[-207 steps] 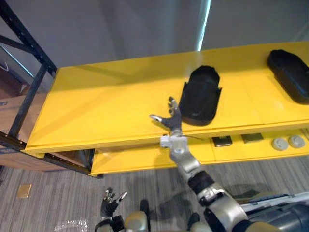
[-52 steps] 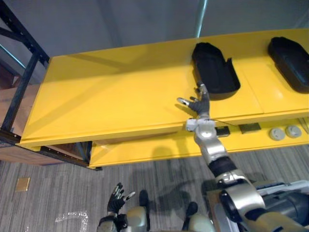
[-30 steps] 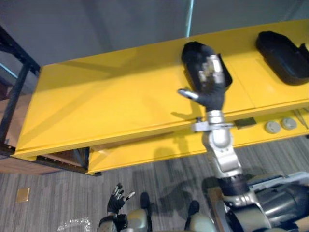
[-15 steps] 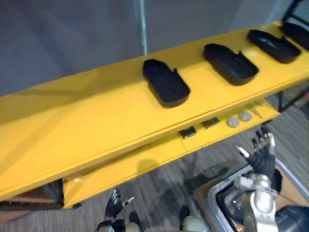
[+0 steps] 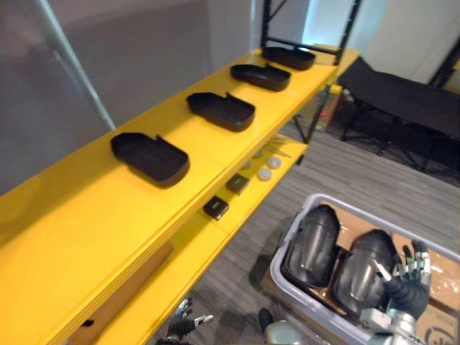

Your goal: Walk over and take plastic housings, then place them on the shelf

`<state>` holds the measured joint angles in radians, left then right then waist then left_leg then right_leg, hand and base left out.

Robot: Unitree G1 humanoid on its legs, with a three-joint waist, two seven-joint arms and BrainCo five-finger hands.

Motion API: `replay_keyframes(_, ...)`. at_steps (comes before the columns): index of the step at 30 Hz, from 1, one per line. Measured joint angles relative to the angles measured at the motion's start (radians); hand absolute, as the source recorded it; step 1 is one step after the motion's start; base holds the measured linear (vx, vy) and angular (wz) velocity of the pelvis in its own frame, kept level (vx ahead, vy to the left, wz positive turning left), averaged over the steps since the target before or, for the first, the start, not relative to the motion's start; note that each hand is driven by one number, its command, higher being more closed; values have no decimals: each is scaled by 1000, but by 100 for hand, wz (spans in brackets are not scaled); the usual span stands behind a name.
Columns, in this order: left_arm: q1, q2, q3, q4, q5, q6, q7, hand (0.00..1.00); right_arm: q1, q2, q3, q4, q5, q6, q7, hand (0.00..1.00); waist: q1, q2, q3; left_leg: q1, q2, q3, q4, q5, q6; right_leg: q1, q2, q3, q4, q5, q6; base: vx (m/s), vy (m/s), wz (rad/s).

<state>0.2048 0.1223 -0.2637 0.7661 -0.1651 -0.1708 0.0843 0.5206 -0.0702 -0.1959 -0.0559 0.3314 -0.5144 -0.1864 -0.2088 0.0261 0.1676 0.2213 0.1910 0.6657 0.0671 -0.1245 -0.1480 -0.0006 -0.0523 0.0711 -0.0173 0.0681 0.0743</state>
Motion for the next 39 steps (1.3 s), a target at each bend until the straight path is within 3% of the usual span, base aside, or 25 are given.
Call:
replay_keyframes(3, -21, 2, 1, -3, -45, -1, 22, 0, -63, -25, 35, 7, -3, -13, 17, 0, 11, 16, 6, -45, 25, -51, 97, -25, 9, -8, 4, -20, -7, 5, 2, 3, -48, 8)
replay_keyframes(5, -17, 3, 14, -16, -91, -8, 27, 0, -202, -97, 76, 46, 0, -13, 13, 0, 57, 12, 25, -144, 41, -262, 300, -49, 63, -18, 11, 23, -11, 14, -6, -20, -34, -46)
replay_keyframes(6, -14, 1, 16, -23, -102, -13, 28, 0, -243, -117, 81, 58, 3, -13, 12, 0, 70, 15, 32, -175, 41, -321, 355, -52, 70, -20, 13, 37, -11, 18, -11, -7, 48, -57)
replay_keyframes(8, -2, -9, 27, -63, -110, -49, 31, 0, -382, -165, 119, 120, 59, -9, 1, 0, 112, 29, 54, -278, 6, -506, 487, -123, 118, -59, 17, 100, 3, 31, -7, -15, 216, -74)
replay_keyframes(9, -8, -10, 27, -88, -111, -72, 31, 0, -462, -174, 137, 153, 89, -2, -22, 0, 135, 45, 63, -327, -41, -595, 482, -170, 123, -124, 31, 136, 37, 35, -1, -42, 228, -78)
replay_keyframes(11, -43, -8, 26, -90, -101, -97, 31, 0, -491, -167, 161, 162, 86, 18, -62, 0, 142, 54, 101, -322, -56, -623, 451, -201, 100, -178, 52, 156, 99, 42, 25, -71, 170, -54)
replay_keyframes(13, -98, -2, 27, -93, -93, -116, 31, 0, -464, -122, 190, 162, 85, 31, -84, 0, 137, 21, 169, -316, -76, -620, 455, -224, 93, -211, 52, 175, 156, 41, 28, -133, 196, -43)
replay_keyframes(16, -124, -4, 50, -128, -82, -128, 32, 0, -352, -49, 196, 161, 54, 38, -84, 0, 132, -17, 258, -263, -82, -565, 500, -315, 103, -206, 61, 228, 184, 65, 64, -235, 237, -96)
replay_keyframes(17, -117, 2, 60, -130, -59, -128, 42, 0, -303, -28, 200, 154, 57, 26, -47, 0, 135, -51, 272, -249, -91, -512, 514, -325, 121, -207, 39, 209, 172, 78, 77, -342, 219, -109)
replay_keyframes(18, -106, 12, 66, -146, -52, -119, 58, 0, -244, -21, 200, 119, 58, 8, -10, 0, 128, -67, 276, -251, -98, -476, 526, -332, 139, -205, -4, 131, 136, 69, 34, -313, 155, -102)
replay_keyframes(20, -93, 23, 70, -164, -53, -95, 82, 0, -210, -16, 213, 93, 57, -10, 39, 0, 123, -68, 277, -258, -66, -423, 509, -316, 161, -250, -30, 2, 218, 13, -27, -261, 130, -79)
replay_keyframes(22, -97, 49, 88, -156, -54, -60, 99, 0, -210, 0, 241, 68, 53, -12, 59, 0, 121, -83, 262, -258, -55, -405, 449, -263, 165, -276, -51, -54, 397, -11, -47, -153, 55, -41)
replay_keyframes(23, -99, 69, 91, -156, -54, -42, 98, 0, -220, 9, 265, 58, 40, -26, 53, 0, 127, -84, 251, -259, -47, -404, 403, -224, 162, -270, -72, -82, 491, -61, -47, -75, -35, -11)
replay_keyframes(25, -94, 86, 94, -155, -54, -16, 95, 0, -266, 9, 317, 61, 9, -29, 9, 0, 159, -96, 235, -266, -22, -393, 353, -176, 146, -212, -120, -120, 567, -91, -82, -80, -113, -26)
replay_keyframes(27, -71, 86, 92, -148, -52, -1, 85, 0, -314, 10, 361, 67, -23, -27, -52, 0, 184, -95, 204, -301, 14, -378, 360, -164, 128, -169, -177, -149, 562, -89, -86, -64, -185, -45)
replay_keyframes(30, -36, 88, 92, -148, -51, -1, 59, 0, -372, 11, 397, 72, -77, -8, -133, 0, 206, -99, 191, -320, 62, -348, 376, -145, 95, -103, -254, -153, 493, -49, -117, -68, -288, -50)
replay_keyframes(31, -15, 92, 91, -147, -54, -3, 48, 0, -368, 16, 400, 81, -103, 18, -173, 0, 208, -114, 160, -353, 88, -344, 403, -136, 80, -80, -268, -151, 408, 51, -110, -64, -299, -37)
replay_keyframes(32, -18, 91, 91, -141, -53, -4, 46, 0, -367, 17, 398, 92, -111, 23, -189, 0, 208, -112, 154, -363, 104, -345, 415, -130, 67, -67, -256, -153, 381, 20, -65, -92, -460, -54)
replay_keyframes(33, -20, 81, 91, -128, -53, -7, 43, 0, -367, 9, 394, 119, -111, 36, -209, 0, 211, -90, 145, -363, 147, -333, 406, -109, 33, -59, -228, -181, 342, -24, -11, -65, -388, -51)
replay_keyframes(34, -19, 63, 90, -122, -54, -10, 43, 0, -363, 5, 392, 125, -111, 42, -211, 0, 211, -79, 139, -359, 167, -323, 396, -99, 17, -55, -214, -202, 326, -47, 20, -73, -469, -71)
replay_keyframes(35, -20, 44, 87, -118, -62, -24, 50, 0, -338, -6, 378, 124, -111, 43, -206, 0, 196, -64, 129, -348, 191, -305, 370, -71, -21, -43, -190, -267, 291, -105, 105, -32, -402, -63)
replay_keyframes(36, -21, 30, 88, -118, -67, -30, 55, 0, -324, -21, 369, 124, -110, 45, -204, 0, 193, -57, 126, -329, 208, -293, 347, -51, -38, -33, -172, -287, 264, -130, 138, -19, -398, -57)
replay_keyframes(37, -21, 16, 88, -118, -83, -32, 64, 0, -316, -33, 358, 123, -112, 56, -200, 0, 189, -49, 122, -322, 218, -290, 335, -36, -33, -30, -156, -290, 247, -140, 127, -1, -372, -57)
replay_keyframes(39, -21, -38, 83, -131, -171, -34, 77, 0, -274, -79, 287, 124, -119, 93, -184, 0, 175, -40, 119, -309, 227, -306, 342, 52, 70, -26, -128, -261, 234, -160, 91, -10, -304, -52)
